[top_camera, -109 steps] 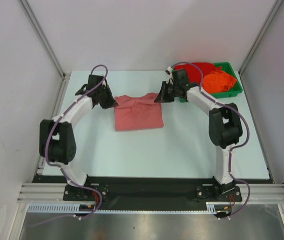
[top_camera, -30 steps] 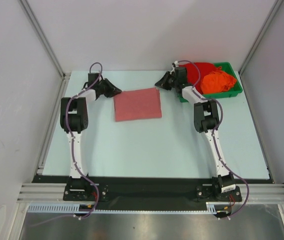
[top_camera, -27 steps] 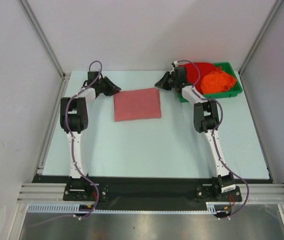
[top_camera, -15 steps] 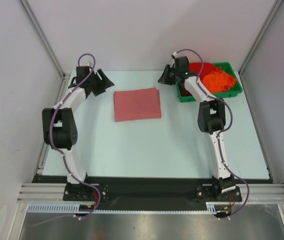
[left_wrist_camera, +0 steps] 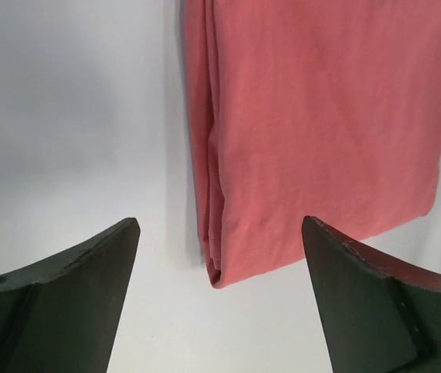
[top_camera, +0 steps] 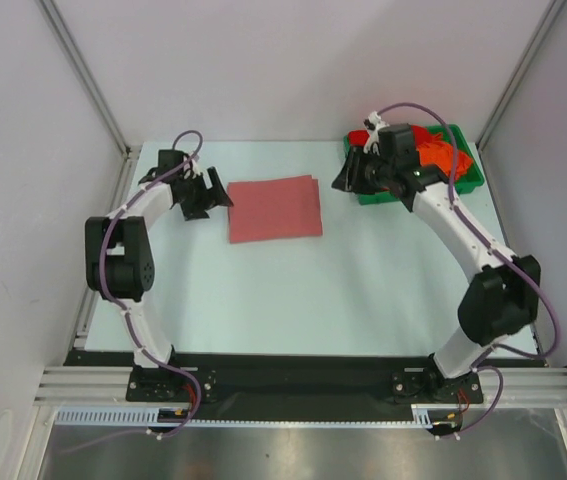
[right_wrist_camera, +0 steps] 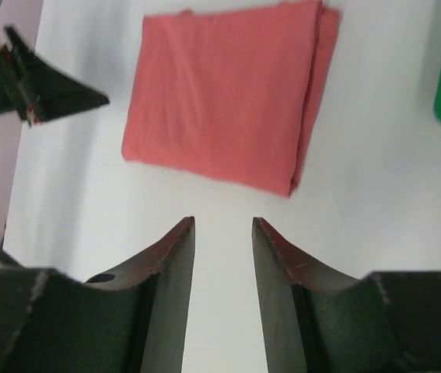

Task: Fold and stack the t-shirts
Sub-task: Fold the tshirt, then neatly place the folded tshirt to the corner

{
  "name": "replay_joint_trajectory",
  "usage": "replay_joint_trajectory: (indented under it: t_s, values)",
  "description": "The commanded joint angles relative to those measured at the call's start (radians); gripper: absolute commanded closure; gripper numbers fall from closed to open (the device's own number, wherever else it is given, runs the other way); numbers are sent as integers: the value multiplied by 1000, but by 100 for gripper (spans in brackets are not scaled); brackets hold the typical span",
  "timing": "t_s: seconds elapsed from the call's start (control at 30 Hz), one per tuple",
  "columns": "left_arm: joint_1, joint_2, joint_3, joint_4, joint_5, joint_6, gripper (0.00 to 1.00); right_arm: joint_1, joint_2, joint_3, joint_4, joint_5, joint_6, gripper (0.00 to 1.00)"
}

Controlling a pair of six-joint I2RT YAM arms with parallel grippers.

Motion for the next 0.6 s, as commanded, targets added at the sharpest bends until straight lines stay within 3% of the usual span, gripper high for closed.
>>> replay_joint_trajectory:
  t_s: [0.0,0.23,0.57]
  values:
    - [7,31,34,-2,74,28,7,22,-138,-170,41,-13,-11,59]
    - [7,159,102,-11,152,-15,9,40,-332,-372,75,-16,-2,60]
    - [-35,236,137,-37,105,-40,22,19,-371,-474,124,-56,-17,60]
